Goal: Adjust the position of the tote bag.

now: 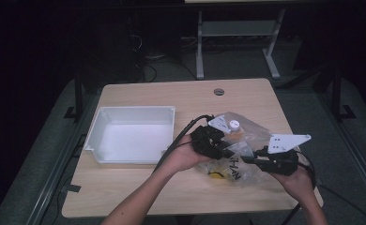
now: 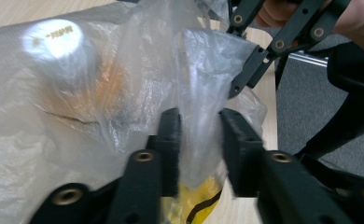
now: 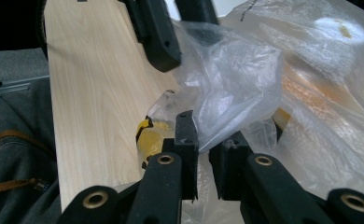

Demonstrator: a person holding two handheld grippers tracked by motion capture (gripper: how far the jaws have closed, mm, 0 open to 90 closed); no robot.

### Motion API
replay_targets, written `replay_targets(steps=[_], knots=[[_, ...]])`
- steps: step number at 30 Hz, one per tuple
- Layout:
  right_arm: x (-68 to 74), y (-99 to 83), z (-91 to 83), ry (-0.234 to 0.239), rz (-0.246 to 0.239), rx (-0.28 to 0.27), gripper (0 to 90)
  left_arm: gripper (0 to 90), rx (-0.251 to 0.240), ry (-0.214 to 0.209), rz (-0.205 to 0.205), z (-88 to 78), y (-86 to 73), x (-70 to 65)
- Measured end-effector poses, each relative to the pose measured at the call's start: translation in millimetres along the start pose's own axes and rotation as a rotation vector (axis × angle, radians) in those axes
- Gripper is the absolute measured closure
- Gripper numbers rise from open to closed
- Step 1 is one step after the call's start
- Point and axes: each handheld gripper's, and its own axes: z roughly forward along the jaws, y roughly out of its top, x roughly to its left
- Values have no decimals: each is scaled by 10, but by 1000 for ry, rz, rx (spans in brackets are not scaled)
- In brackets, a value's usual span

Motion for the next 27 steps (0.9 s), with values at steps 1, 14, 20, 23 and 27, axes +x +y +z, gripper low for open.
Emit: replay_targets(steps=[1,14,20,23,27], knots=[[-1,1,2,2,-1,-1,804,750,2,8,3,0,-3,0],[-39,-11,-18,17,24,-13,707,896,-14,27,-21,-24,-62,73],[-81,-32,-118,21,54,-17,532,896,-20,30,-32,-62,-133,98],[-97,-50,-190,31,67,-17,474,897,-22,30,-40,-78,-160,116],[-137,-73,-298,23,93,-19,430,897,-29,31,-48,-96,-184,135]])
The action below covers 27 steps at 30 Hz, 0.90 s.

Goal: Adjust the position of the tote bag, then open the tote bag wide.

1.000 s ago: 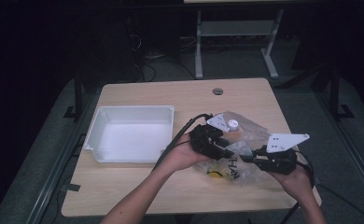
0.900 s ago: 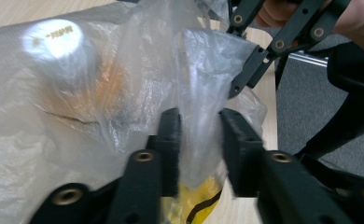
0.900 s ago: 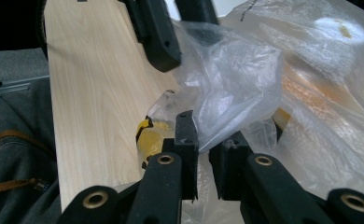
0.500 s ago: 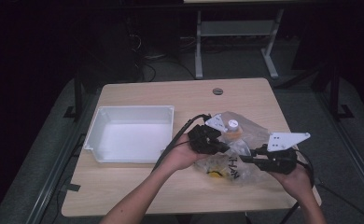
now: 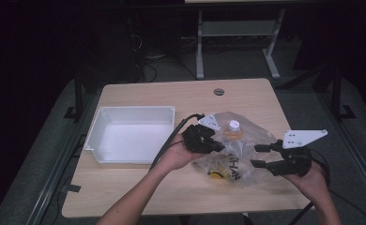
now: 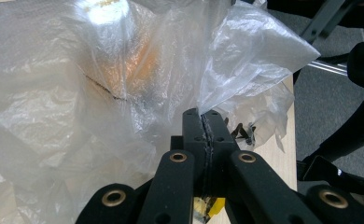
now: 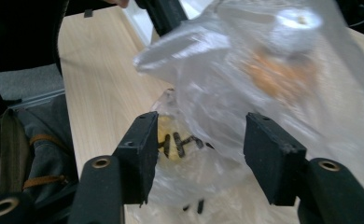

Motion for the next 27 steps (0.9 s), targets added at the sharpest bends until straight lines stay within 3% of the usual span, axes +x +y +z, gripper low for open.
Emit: replay_targets(steps=[13,27], knots=[[-115,165,-202,-44,2,22,356,898,-14,0,-1,-66,-17,8],[-239,238,-149,-49,17,38,348,898,-31,10,-18,-183,-59,37]])
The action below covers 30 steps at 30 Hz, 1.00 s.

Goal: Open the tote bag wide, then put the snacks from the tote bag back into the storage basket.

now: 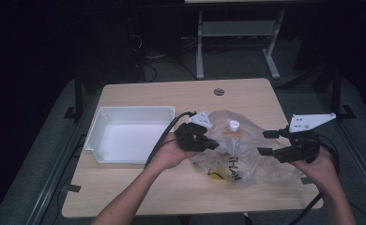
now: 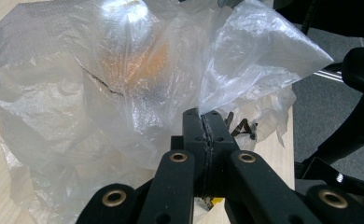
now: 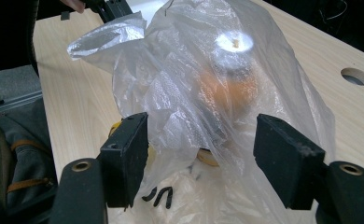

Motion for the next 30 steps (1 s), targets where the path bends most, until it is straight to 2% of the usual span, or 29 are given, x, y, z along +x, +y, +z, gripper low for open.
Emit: replay_targets(steps=[13,30], knots=[[-104,26,-63,-30,-2,14,349,899,6,11,-4,-29,-14,23],[-188,45,-41,-31,6,31,348,899,2,18,-6,-77,-22,46]])
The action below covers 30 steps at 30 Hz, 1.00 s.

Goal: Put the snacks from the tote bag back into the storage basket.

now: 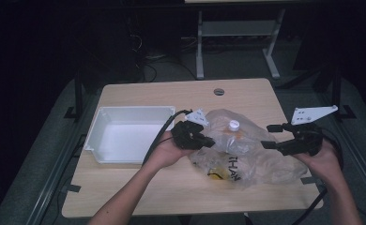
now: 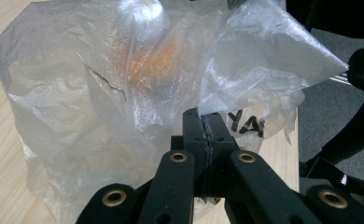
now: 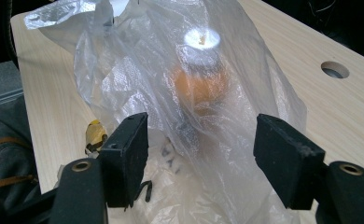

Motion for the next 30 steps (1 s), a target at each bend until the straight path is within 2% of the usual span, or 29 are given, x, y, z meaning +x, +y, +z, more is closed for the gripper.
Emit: replay_targets(steps=[9,17,23,27,30], knots=[[-34,11,62,1,0,23,344,899,-2,7,-3,-35,-4,14],[-127,15,142,-3,23,43,331,899,-3,12,-5,-63,-20,42],[-173,26,239,26,30,75,334,899,6,21,-10,-109,-41,47],[-212,21,331,11,22,121,333,899,8,33,-16,-129,-69,51],[-236,28,417,16,18,145,331,899,18,44,-14,-146,-92,40]])
